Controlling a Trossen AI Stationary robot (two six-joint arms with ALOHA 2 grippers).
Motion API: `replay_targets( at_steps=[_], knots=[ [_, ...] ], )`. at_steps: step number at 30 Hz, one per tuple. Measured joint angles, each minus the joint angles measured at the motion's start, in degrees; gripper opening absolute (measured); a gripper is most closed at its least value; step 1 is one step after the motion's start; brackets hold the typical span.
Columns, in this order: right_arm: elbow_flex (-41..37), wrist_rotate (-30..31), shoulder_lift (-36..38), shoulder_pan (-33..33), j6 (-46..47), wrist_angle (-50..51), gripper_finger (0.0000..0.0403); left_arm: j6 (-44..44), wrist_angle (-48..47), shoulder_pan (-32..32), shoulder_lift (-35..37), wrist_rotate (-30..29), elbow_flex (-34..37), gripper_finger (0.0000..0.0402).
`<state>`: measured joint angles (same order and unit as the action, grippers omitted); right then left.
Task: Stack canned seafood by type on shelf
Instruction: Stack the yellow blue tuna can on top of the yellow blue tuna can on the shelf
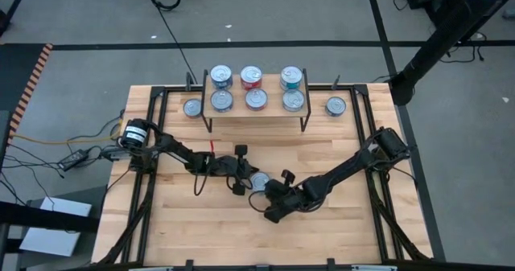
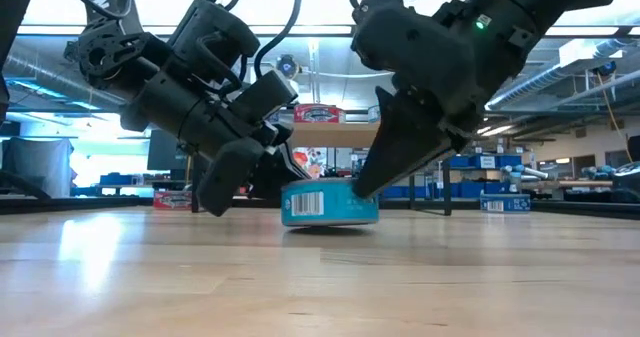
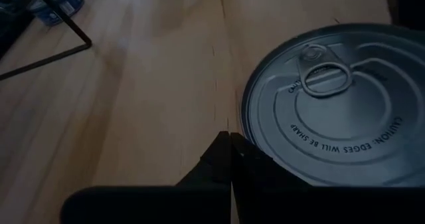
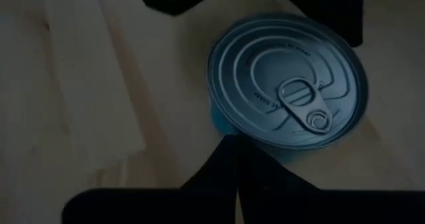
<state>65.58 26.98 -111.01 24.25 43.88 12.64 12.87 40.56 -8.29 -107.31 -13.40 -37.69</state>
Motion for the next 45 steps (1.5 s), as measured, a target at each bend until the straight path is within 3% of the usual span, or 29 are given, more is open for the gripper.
replay_targets(
  at_steps=[8, 31, 45],
  knots=[
    [0.15, 2.16, 1.20, 0.07, 4.61, -0.80, 0.0009, -0.03, -0.46, 0.00, 0.00, 0.02, 0.00, 0.0001],
    [4.63, 9.75, 1.21, -0.10, 4.40, -0.38, 0.0009, 8.16, -2.63, -3.01, 0.07, 0.20, 0.02, 0.0001],
    [4.57, 9.46, 1.12, -0.33, 4.17, -1.31, 0.0009, 9.11, -2.37, -4.21, 0.97, 2.37, 1.63, 0.0001]
  ],
)
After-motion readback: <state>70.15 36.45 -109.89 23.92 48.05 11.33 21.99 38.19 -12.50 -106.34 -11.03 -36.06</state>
